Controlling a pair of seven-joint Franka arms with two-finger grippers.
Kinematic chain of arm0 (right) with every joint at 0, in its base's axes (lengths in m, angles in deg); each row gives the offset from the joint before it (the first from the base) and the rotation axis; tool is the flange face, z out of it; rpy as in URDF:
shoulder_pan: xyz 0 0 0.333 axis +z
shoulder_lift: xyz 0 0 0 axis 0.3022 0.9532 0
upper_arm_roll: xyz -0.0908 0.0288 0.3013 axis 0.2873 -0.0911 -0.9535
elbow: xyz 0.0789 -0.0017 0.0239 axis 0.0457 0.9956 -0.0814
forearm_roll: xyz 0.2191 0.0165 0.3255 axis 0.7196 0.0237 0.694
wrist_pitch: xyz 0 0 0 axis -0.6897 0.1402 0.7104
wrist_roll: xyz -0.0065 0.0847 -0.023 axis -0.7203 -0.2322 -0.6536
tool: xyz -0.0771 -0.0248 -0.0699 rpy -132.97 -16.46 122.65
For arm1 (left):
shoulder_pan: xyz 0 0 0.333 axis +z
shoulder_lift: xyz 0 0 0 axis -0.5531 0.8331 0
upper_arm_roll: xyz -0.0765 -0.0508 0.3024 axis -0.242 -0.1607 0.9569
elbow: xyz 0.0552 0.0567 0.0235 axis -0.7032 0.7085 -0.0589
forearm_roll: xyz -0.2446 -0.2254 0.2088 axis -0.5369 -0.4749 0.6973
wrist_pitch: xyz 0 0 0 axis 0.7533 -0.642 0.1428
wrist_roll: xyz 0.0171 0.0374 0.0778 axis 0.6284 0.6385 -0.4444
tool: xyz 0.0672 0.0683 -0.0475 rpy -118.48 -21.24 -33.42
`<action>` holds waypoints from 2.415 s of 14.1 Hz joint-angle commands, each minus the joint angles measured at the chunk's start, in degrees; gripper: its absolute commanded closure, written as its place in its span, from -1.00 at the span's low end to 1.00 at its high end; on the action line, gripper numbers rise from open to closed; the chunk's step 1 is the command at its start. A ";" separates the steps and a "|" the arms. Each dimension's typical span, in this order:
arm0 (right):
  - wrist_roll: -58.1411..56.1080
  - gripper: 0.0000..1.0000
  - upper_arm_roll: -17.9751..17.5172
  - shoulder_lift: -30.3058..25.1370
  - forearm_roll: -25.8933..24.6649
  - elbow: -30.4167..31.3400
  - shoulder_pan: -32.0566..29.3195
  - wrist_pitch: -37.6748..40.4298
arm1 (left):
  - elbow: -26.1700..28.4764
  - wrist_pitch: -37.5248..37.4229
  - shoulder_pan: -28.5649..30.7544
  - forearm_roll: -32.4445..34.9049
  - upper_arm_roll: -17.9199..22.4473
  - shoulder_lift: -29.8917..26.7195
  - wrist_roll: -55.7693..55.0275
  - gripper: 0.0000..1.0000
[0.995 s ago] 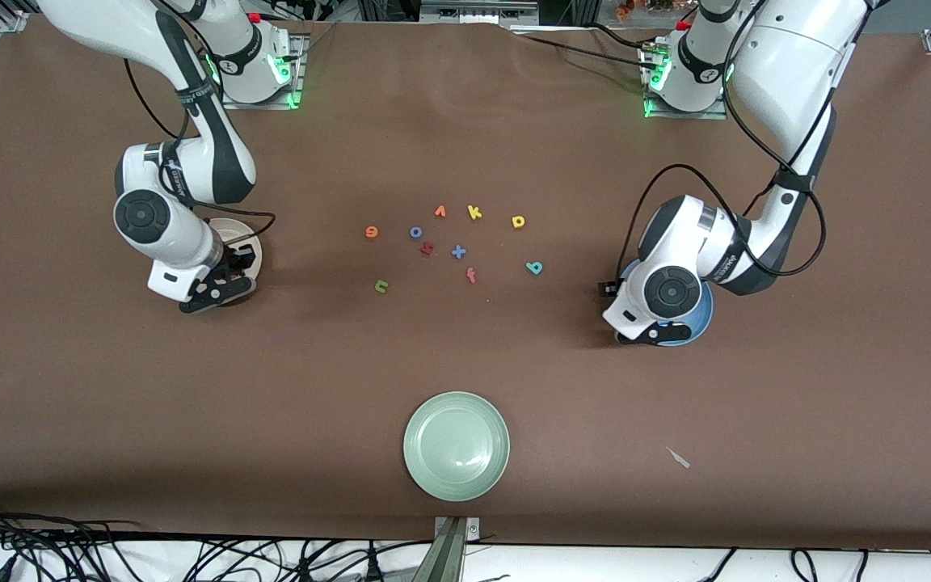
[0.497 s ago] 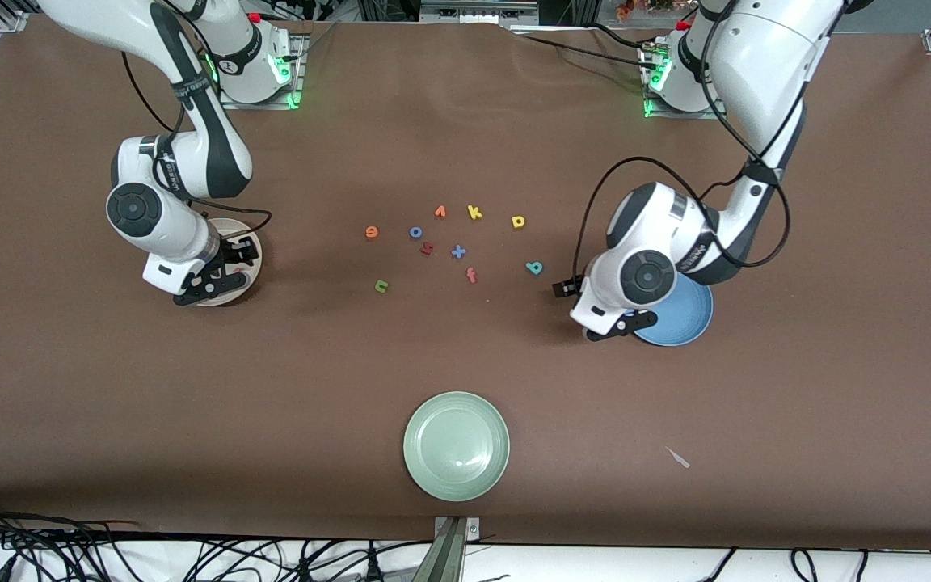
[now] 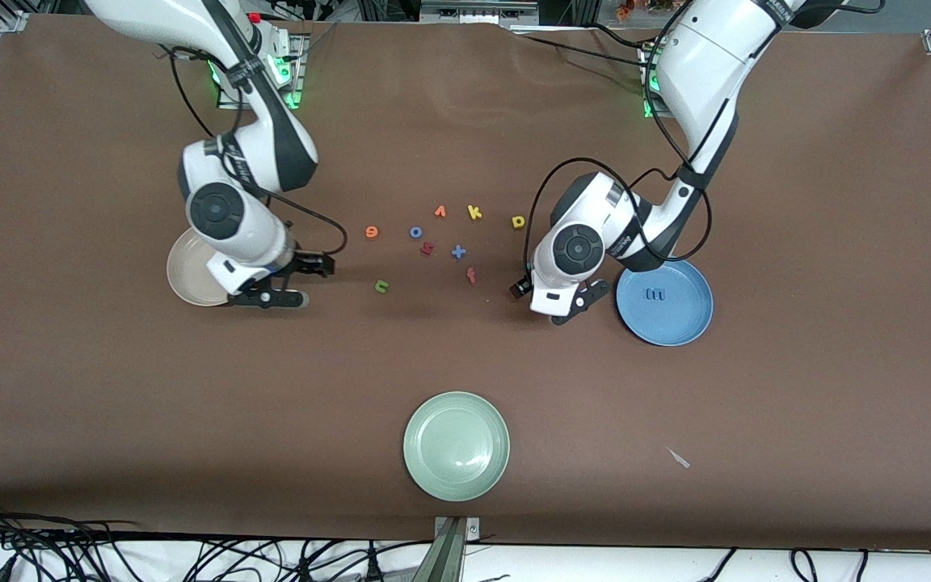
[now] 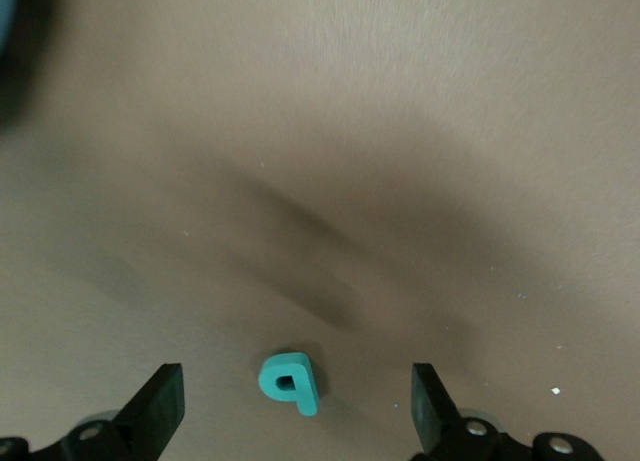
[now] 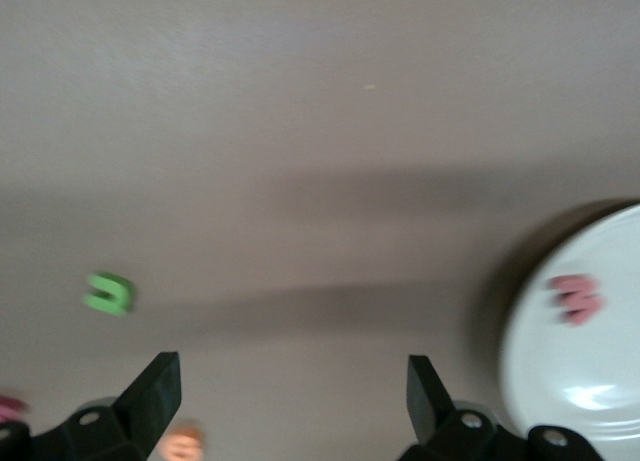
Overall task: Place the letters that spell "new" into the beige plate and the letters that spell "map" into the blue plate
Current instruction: 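Grasp the teal and green letters with the left and right grippers, then drop the teal letter into the blue plate and green into the white plate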
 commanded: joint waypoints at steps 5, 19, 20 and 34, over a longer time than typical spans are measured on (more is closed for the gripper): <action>22.31 -1.00 -2.86 9.86 0.98 -7.55 5.04 -8.30 | 7.49 5.59 -1.57 -1.19 0.38 -3.41 -2.00 -0.86; 23.74 -0.64 -2.77 14.61 -0.08 -7.29 6.72 -12.98 | 8.03 5.87 -1.48 -0.49 0.46 -3.67 -0.95 0.68; 23.65 -0.54 -2.77 14.61 -0.08 -7.11 6.72 -12.98 | 7.24 4.90 -0.87 -0.49 0.46 -5.50 -1.12 0.67; 20.05 0.29 -2.77 14.61 -0.08 -5.62 6.81 -12.63 | 0.73 -15.32 14.25 -0.31 0.90 -10.09 29.63 0.67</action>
